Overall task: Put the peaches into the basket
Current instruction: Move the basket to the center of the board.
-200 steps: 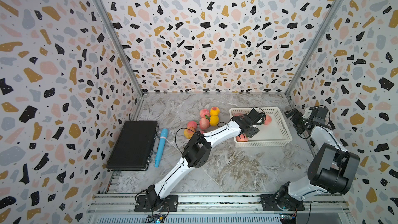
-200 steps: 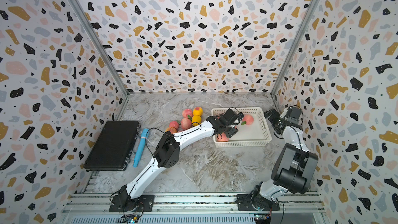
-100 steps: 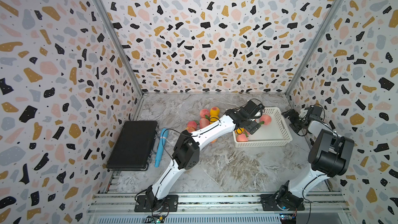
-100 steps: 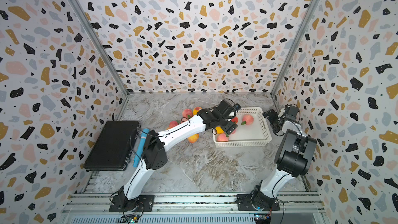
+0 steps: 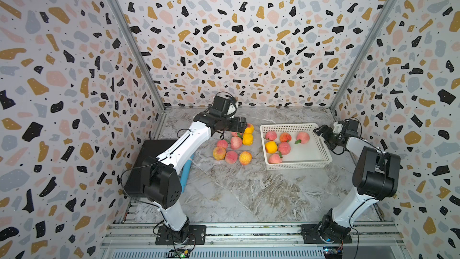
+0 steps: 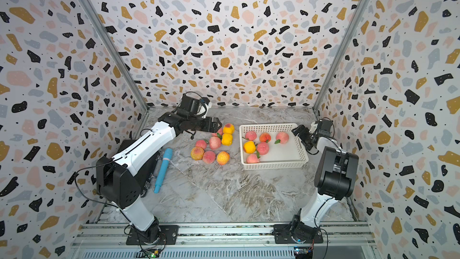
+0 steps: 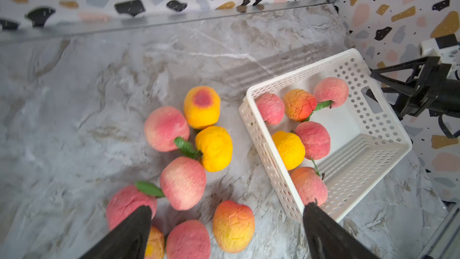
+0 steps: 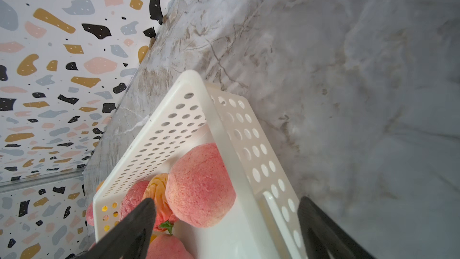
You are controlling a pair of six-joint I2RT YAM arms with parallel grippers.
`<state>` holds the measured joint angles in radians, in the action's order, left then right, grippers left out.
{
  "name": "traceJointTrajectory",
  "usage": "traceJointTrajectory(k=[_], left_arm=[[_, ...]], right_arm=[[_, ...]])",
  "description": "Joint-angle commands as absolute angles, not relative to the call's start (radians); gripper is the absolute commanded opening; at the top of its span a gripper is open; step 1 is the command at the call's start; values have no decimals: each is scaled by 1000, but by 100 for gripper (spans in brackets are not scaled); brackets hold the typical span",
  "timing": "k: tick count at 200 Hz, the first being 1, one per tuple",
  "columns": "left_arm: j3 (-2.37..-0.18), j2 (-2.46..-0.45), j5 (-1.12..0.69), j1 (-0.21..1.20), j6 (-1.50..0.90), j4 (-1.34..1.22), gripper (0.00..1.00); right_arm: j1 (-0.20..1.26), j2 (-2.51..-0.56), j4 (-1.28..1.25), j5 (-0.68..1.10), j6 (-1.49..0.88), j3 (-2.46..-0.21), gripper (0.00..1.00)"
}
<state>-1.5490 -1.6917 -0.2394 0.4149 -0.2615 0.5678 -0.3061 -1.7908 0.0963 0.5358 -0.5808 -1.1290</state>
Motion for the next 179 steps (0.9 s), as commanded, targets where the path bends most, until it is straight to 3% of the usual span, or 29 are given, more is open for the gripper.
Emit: traceJointTrajectory(k=[1,49,93,115,131,179], left_arm=[[-1499,-1609,-348,371,-289,538,95],[-1447,-1596,-296,321,-268,609,95],[-1464,-1557,-261,269,-258,652,95],[-1387,-1517,-302,245,-272,569,96],[-1404,-1538,-399,205,-291,575,96],[-1368,-1536,-538,55,-361,505,95]], right_arm=[[-281,-1749,100,549,-574,-1114,90],[-223,-1706,145,507,-548,-1098,90],[-215,-1658,431,254,-384,-1210,92],[-215,-1608,554,135,-320,-1271,92],[-199,-1560,587,145,-304,-1298,91],[75,-1528,547,120,-293,-1395,89]])
